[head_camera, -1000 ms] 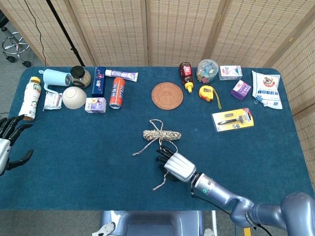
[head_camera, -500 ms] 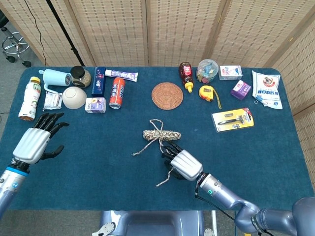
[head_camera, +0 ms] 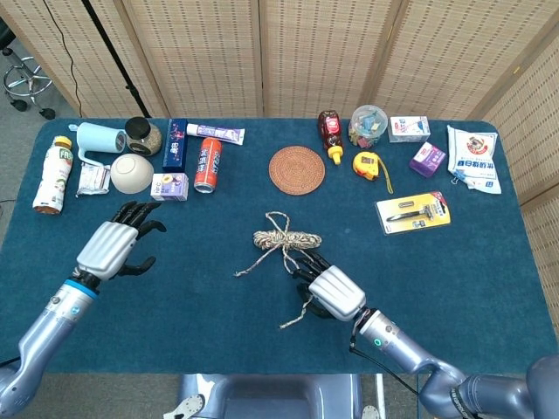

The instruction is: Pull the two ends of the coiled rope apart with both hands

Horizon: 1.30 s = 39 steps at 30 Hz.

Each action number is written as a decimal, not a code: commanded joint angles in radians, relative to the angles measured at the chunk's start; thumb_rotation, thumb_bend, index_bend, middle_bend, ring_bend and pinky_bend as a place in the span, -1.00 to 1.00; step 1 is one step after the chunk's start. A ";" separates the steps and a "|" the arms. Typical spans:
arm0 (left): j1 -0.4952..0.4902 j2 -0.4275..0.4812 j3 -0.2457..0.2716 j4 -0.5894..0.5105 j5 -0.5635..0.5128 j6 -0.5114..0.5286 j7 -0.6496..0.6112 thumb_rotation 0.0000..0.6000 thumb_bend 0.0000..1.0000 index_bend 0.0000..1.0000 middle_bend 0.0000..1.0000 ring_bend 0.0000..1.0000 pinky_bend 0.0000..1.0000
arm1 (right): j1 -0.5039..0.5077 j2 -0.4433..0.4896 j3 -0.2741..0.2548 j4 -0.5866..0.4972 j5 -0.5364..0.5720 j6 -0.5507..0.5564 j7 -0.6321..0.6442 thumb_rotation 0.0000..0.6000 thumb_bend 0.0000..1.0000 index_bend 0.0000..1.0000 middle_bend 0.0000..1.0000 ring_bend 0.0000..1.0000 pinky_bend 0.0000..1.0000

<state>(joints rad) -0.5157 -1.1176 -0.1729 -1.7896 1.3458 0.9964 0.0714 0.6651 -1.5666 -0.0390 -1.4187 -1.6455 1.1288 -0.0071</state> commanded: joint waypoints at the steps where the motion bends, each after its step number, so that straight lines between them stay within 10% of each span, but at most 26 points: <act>1: -0.044 -0.062 -0.012 0.012 -0.033 -0.027 0.046 1.00 -0.41 -0.28 -0.84 -0.83 -1.00 | -0.006 0.000 0.002 0.000 0.006 -0.002 -0.001 1.00 -0.12 0.21 -0.41 -0.77 -1.00; 39: -0.223 -0.403 0.006 0.178 -0.225 -0.090 0.223 1.00 -0.41 -0.12 -0.80 -0.81 -1.00 | -0.047 0.001 0.014 0.027 0.022 -0.004 0.005 1.00 -0.12 0.22 -0.40 -0.76 -1.00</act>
<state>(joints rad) -0.7331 -1.5039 -0.1679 -1.6242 1.1315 0.9026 0.2889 0.6186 -1.5658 -0.0247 -1.3919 -1.6236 1.1248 -0.0027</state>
